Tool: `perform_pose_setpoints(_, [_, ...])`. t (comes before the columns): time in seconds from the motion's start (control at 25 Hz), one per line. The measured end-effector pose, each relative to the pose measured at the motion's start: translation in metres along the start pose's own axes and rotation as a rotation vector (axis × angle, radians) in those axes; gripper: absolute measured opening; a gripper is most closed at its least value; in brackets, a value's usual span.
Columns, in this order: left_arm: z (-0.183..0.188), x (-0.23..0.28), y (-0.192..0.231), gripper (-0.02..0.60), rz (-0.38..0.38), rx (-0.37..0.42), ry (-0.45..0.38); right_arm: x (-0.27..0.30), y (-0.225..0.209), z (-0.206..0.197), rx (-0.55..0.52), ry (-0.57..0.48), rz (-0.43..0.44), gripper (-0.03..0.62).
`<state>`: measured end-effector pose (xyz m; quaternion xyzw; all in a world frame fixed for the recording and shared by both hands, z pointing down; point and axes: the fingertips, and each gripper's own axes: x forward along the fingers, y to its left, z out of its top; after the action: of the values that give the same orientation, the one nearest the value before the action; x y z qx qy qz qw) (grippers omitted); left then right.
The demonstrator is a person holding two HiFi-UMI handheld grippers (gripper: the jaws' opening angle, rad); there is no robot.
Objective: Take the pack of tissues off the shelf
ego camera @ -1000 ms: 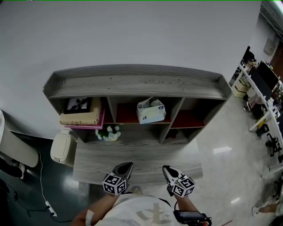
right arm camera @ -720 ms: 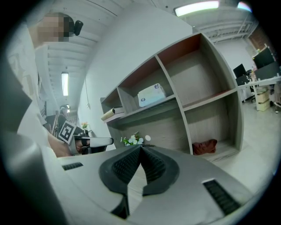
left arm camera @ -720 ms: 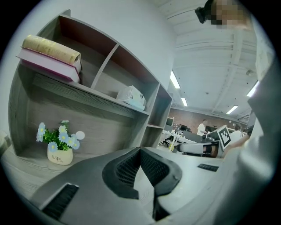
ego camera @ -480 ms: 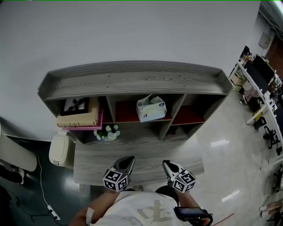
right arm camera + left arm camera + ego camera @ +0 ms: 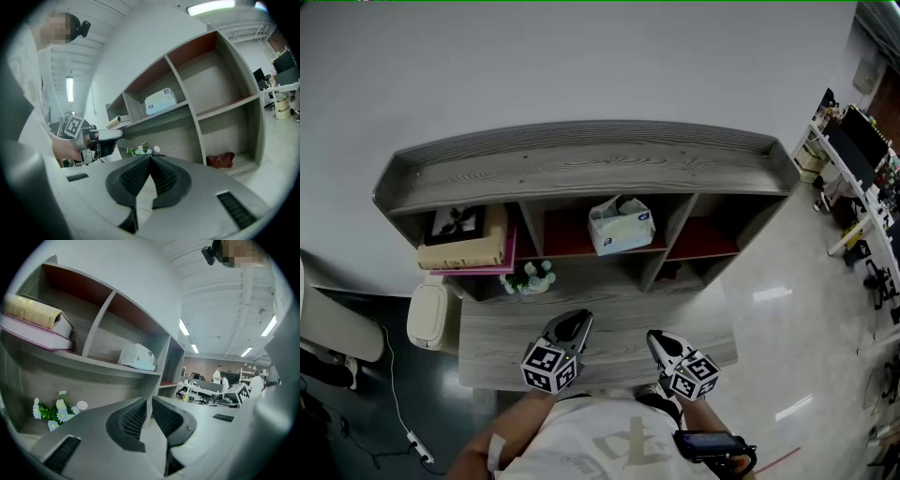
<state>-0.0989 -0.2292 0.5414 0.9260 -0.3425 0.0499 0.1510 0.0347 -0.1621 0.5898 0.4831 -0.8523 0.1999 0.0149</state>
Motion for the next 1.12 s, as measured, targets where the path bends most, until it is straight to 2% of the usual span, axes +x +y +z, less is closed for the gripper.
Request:
perform_pose_setpoints(0.16, [0.011, 0.009, 0.000, 0.055, 0.028, 0.008, -0.011, 0.002, -0.016, 0.005, 0.000, 0.002, 0.001, 0.005])
perform_pose_setpoints(0.24, [0.017, 0.013, 0.001, 0.114, 0.047, 0.007, -0.018, 0.005, -0.019, 0.009, -0.005, 0.002, 0.014, 0.005])
perform_pose_setpoints(0.32, [0.024, 0.017, 0.003, 0.115, 0.066, 0.007, -0.026, 0.008, -0.022, 0.013, -0.008, 0.003, 0.031, 0.005])
perform_pose_setpoints(0.44, [0.037, 0.023, 0.004, 0.169, 0.090, 0.010, -0.037, 0.010, -0.026, 0.017, -0.011, 0.013, 0.052, 0.005])
perform_pose_setpoints(0.84, [0.092, 0.051, 0.015, 0.169, 0.162, 0.071, -0.086, 0.025, -0.042, 0.019, -0.014, 0.060, 0.117, 0.005])
perform_pose_setpoints(1.12, [0.118, 0.073, 0.025, 0.169, 0.228, 0.074, -0.109, 0.034, -0.057, 0.023, -0.023, 0.087, 0.171, 0.005])
